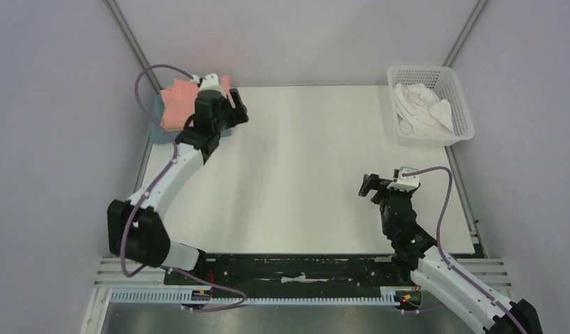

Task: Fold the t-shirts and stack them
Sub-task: Reset both arms

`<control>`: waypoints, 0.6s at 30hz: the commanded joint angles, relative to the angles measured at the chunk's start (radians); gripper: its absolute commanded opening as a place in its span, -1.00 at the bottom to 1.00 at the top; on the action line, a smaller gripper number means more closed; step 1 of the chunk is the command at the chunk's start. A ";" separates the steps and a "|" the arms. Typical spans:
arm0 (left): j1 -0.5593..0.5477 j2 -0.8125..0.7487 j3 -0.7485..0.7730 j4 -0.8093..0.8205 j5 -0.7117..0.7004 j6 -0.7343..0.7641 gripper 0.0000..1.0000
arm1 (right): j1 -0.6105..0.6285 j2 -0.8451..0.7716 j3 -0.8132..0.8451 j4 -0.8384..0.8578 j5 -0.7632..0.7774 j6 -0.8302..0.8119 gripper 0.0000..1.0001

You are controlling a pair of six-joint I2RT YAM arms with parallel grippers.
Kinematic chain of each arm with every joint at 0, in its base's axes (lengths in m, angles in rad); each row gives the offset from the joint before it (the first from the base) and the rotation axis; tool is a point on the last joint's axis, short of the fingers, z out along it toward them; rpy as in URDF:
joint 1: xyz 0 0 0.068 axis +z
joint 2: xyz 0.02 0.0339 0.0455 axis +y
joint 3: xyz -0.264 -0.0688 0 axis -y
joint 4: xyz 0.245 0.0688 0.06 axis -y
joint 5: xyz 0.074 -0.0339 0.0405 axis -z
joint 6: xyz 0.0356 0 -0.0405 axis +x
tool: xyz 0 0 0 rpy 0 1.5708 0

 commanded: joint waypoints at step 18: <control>-0.189 -1.008 -0.935 0.073 0.025 -0.228 0.65 | -0.004 -0.193 -0.139 0.018 -0.222 0.019 0.96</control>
